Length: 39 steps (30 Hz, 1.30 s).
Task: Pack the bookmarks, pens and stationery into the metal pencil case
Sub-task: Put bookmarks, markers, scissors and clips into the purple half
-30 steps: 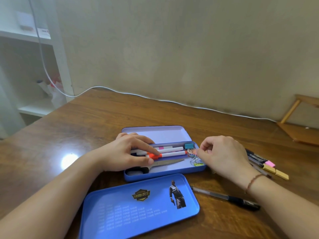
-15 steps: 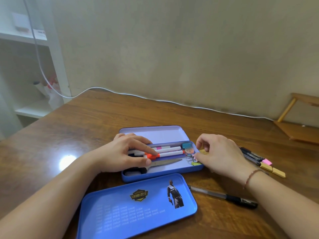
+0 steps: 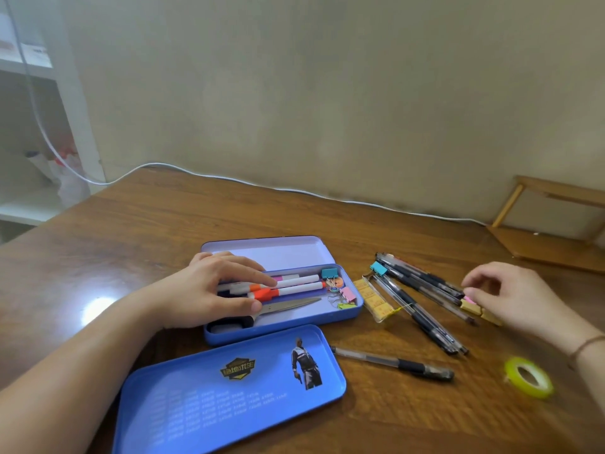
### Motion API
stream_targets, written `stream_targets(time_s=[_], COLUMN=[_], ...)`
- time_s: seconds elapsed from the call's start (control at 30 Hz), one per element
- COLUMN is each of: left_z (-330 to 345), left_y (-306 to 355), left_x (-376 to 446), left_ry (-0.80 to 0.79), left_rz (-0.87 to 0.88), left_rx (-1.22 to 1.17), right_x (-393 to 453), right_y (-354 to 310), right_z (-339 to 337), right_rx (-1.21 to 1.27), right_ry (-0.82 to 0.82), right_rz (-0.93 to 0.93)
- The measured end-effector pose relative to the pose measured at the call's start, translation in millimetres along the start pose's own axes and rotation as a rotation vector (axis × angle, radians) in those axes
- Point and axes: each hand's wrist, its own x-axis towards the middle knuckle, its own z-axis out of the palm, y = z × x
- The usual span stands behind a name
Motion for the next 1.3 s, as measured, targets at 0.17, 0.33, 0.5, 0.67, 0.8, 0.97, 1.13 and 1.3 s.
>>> stream_targets(time_s=[0.17,0.33,0.5,0.67,0.8,0.97,1.13,1.3], left_z=[0,0,0,0,0,1,1,1], left_y=[-1,-2,-2,-4,-4,-4,-4,-4], left_x=[1,2,2,2,2,2,2,2], left_ry=[0.004,0.007,0.014,0.001,0.019,0.02,0.02,0.016], left_rz=[-0.005,0.014,0.023,0.018,0.029,0.026,0.035,0.032], left_rx=[-0.018,-0.034,-0.05,-0.026,-0.021,-0.023,-0.024,-0.018], right_x=[0,21,49,65,65,27,-4,-5], right_y=[-17,-33,-62,-75,-71,-103,-142,-153], right_z=[14,23,35,41,35,26,37,45], right_rx=[0.069,0.061,-0.161,-0.319,-0.25,0.101,-0.048,-0.167], right_ry=[-0.009,-0.007,-0.144,-0.156,-0.069,0.094,0.069,0.107], right_rz=[-0.192,-0.227,-0.423,-0.509,-0.458,-0.465,-0.519,-0.552])
